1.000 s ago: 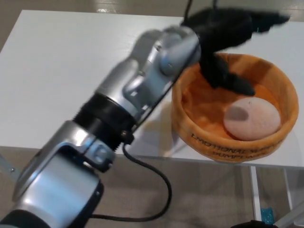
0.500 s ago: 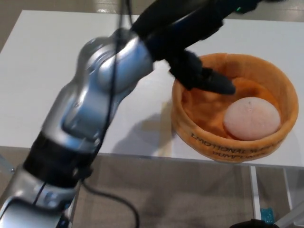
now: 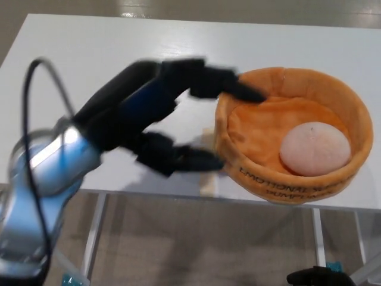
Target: Use the left hand to pick up the pink round toy on the left and place it inside the orange plate on the desk.
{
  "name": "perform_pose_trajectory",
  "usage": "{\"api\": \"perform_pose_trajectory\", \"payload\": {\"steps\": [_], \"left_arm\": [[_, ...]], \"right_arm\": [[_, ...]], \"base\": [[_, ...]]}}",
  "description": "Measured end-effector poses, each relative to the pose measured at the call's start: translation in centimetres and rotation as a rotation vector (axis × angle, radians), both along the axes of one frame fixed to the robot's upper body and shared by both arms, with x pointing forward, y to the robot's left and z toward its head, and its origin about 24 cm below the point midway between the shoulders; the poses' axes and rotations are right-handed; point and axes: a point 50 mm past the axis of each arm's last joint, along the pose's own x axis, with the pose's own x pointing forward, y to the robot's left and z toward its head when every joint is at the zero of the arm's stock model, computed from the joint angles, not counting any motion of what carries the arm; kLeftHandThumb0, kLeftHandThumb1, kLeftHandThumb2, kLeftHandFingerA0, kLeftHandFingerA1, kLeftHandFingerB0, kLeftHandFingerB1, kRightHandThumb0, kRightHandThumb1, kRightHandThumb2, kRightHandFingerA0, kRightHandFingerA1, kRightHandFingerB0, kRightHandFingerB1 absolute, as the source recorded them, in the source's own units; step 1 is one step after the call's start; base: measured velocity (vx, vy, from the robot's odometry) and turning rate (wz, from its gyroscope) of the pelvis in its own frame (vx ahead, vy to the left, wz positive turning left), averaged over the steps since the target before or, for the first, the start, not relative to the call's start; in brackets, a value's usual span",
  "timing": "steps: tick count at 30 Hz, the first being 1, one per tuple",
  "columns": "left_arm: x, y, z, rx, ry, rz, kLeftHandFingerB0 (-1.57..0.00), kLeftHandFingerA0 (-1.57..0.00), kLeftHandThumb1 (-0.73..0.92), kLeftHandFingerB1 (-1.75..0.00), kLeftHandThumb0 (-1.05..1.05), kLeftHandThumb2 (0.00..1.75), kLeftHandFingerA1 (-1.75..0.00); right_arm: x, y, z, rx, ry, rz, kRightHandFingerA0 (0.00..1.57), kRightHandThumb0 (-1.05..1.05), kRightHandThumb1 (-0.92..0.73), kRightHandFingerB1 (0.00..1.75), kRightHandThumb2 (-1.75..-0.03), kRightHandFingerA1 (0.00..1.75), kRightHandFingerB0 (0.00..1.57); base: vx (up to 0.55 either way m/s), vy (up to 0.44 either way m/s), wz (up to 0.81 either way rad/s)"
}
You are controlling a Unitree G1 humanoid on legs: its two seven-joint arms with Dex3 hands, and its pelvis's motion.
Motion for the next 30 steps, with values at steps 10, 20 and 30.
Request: {"api": "perform_pose_trajectory", "payload": {"steps": [10, 20, 30], "left_arm": [[-2.8, 3.7, -5.6, -0.001, 0.310, -0.009, -0.49, -0.42, 0.56, -0.40, -0.22, 0.63, -0.43], [-6.5, 7.0, -15.4, -0.120, 0.828, 0.046, -0.49, -0.54, 0.49, -0.41, -0.24, 0.62, -0.46], [-6.8, 7.4, -22.7, -0.176, 1.078, 0.183, -0.55, -0.62, 0.54, -0.37, -0.29, 0.56, -0.41]], "right_arm": [[0.3, -0.2, 0.2, -0.003, -0.009, -0.002, 0.66, -0.18, -0.60, 0.74, -0.57, 0.89, 0.60], [0.6, -0.8, 0.5, -0.018, -0.017, -0.008, 0.67, -0.15, -0.59, 0.75, -0.59, 0.92, 0.56], [0.7, -1.0, 0.6, -0.022, -0.021, -0.010, 0.67, -0.14, -0.58, 0.78, -0.60, 0.93, 0.58]], "base": [[0.00, 0.000, 0.00], [0.00, 0.000, 0.00], [0.00, 0.000, 0.00]]}}
